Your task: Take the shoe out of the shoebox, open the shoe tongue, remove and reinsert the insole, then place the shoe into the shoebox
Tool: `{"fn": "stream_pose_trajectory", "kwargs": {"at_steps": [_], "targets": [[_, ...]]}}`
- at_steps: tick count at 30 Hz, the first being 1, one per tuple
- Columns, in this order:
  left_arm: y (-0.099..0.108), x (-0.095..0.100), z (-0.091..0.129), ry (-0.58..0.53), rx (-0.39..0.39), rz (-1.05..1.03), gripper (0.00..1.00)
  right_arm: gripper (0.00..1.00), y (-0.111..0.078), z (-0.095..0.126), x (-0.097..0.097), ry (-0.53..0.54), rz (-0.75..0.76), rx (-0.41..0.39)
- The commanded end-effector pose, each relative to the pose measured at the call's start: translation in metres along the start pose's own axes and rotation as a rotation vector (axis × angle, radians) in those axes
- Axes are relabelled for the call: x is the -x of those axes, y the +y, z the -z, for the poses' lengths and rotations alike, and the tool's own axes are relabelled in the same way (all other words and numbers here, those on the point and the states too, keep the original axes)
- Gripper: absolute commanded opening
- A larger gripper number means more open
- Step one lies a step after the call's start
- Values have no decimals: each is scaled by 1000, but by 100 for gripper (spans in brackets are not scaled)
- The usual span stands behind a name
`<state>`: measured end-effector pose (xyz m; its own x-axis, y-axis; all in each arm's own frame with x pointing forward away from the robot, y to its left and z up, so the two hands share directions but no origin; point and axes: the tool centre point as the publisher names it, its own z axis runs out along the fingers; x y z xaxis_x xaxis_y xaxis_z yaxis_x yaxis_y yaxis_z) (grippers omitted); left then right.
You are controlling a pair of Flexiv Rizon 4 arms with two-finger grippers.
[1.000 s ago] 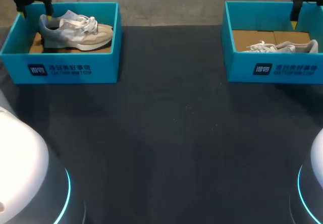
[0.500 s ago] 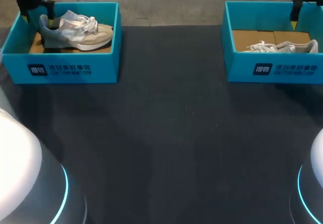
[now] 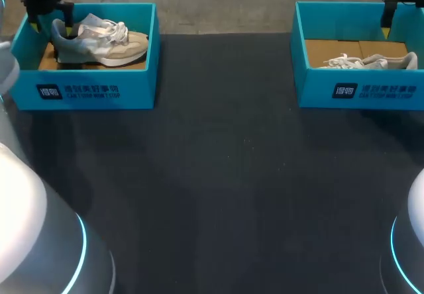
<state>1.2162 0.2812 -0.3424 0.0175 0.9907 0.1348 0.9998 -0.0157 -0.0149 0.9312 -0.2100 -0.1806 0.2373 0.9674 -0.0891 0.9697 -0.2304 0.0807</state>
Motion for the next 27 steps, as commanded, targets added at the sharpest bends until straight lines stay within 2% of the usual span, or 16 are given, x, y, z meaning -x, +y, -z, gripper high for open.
{"fn": "stream_pose_trajectory", "kwargs": {"at_steps": [1, 5, 12, 15, 27], "targets": [[11, -2, -7, -5, -27, 6, 94, 100, 0, 0, 0, -1, -1, 1], [9, 3, -13, -3, -32, 9, 98, 100, 0, 0, 0, -1, -1, 1], [9, 7, -22, 18, -41, -1, 97, 100, 0, 0, 0, -1, -1, 1], [9, 6, -27, 23, -45, 3, 95, 100, 0, 0, 0, -1, -1, 1], [11, -3, -37, 24, -60, 40, 98, 100, 0, 0, 0, -1, -1, 1]]}}
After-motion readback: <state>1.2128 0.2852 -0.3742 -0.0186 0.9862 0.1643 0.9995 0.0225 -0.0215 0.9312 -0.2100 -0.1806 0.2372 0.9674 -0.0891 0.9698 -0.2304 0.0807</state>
